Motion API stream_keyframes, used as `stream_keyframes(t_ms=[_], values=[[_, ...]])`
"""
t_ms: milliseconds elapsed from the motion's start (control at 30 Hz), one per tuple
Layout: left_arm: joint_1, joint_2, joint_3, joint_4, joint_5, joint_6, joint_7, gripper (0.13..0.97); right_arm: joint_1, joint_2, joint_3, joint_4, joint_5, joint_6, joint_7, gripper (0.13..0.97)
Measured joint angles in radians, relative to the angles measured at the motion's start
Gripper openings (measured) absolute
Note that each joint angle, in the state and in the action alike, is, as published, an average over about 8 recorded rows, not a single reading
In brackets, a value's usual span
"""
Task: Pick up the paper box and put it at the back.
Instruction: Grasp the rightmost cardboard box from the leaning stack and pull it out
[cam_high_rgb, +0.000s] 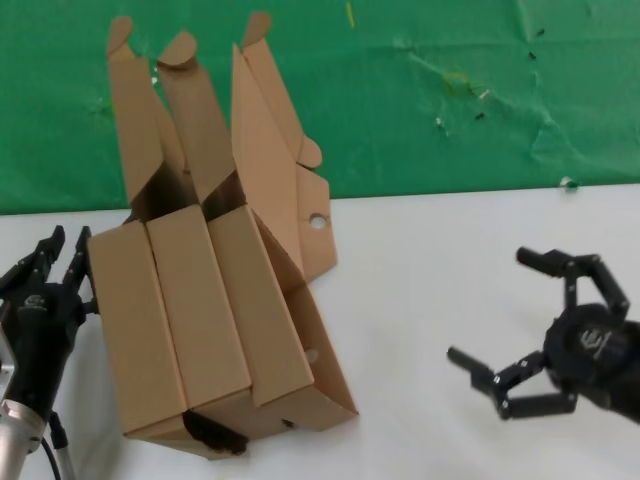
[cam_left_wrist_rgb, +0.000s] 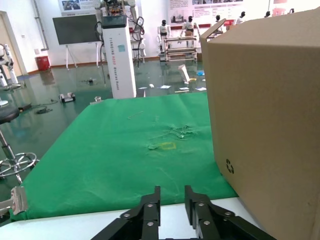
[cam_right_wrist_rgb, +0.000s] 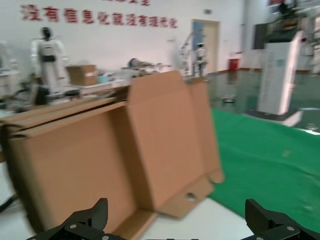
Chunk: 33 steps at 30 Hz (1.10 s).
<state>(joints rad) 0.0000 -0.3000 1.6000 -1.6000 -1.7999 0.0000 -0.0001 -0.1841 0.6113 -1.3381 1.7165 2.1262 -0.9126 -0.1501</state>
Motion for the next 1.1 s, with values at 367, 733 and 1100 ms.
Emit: stream_keyframes(t_ms=[367,733,1100], values=[[0.0,0.0,0.0,0.0,0.0,0.0,0.0,0.186,0.056,0.096,-0.14,0.039,-0.065,-0.037,0.067,0.966],[0.0,0.0,0.0,0.0,0.0,0.0,0.0,0.15,0.21,0.154,-0.335,0.035,-0.176,-0.061,0.159,0.966],[0.0,0.0,0.0,0.0,0.0,0.0,0.0,0.143,0.39,0.146,-0.5,0.035,-0.307,-0.062,0.257,0.958]])
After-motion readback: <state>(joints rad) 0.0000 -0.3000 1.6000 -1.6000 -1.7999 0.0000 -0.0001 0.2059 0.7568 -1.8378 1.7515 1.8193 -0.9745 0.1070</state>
